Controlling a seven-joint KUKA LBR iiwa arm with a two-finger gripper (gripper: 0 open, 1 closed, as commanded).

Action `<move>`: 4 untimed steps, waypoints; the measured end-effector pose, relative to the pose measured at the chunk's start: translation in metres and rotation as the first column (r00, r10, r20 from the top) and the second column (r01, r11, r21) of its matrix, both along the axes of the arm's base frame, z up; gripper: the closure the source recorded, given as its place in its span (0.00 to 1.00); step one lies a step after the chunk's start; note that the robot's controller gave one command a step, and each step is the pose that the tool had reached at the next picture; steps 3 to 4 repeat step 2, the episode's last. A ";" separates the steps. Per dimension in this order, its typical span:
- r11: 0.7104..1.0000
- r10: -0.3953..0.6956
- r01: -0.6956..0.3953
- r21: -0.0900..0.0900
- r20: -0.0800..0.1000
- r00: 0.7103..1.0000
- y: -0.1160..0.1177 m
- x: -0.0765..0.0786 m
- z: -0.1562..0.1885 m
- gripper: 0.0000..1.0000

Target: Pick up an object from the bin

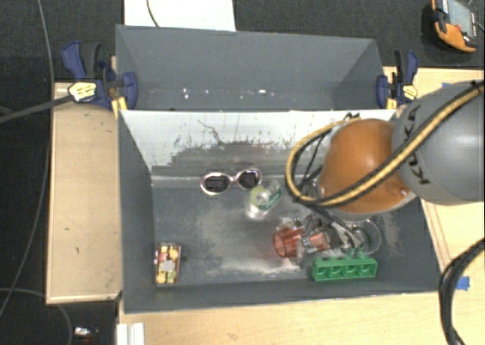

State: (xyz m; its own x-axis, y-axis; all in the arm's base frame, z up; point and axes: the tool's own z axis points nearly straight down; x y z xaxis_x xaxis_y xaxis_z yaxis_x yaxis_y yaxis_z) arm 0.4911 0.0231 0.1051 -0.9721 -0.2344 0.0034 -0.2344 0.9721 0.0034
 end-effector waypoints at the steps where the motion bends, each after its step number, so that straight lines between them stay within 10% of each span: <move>1: 1.000 -0.001 0.001 0.000 -0.005 1.000 0.000 -0.001 0.019 1.00; 4: 1.000 -0.003 0.003 0.000 -0.001 1.000 0.000 0.000 0.039 1.00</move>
Offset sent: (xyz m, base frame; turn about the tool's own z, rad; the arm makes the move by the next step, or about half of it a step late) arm -0.0006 0.0000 0.0543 0.0006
